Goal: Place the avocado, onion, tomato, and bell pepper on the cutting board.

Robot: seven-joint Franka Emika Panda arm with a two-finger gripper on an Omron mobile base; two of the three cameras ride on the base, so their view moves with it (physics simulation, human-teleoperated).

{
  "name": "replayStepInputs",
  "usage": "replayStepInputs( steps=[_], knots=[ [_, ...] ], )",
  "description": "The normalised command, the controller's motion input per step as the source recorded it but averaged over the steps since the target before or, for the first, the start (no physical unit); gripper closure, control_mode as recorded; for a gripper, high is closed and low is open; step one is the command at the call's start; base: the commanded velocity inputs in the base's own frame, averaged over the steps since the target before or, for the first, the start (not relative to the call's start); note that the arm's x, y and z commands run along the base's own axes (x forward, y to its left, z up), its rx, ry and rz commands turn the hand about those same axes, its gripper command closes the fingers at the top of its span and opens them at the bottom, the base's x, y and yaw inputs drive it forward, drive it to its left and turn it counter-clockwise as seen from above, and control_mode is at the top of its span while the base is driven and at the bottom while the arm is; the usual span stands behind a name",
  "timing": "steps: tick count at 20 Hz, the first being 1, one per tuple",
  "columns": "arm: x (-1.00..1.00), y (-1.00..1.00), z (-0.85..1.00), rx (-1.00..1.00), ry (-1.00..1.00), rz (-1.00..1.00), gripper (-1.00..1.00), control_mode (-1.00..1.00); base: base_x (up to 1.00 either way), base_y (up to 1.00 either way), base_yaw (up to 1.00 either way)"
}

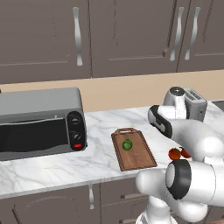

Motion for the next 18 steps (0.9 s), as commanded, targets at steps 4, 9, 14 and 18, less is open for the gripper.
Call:
replayStepInputs(
  steps=[4,9,14,18],
  knots=[
    [-0.31,0.35,0.00,0.00,0.04,0.00,1.00,-1.00,0.00,0.00,0.00],
    [-0.35,0.31,-0.03,0.00,0.00,0.03,1.00,-1.00,0.00,0.00,0.00],
    [-0.07,0.49,-0.06,0.00,0.00,0.00,1.00,-1.00,0.00,0.00,0.00],
    [0.00,0.57,-0.15,0.00,0.01,0.00,1.00,-1.00,0.00,0.00,0.00]
  ],
)
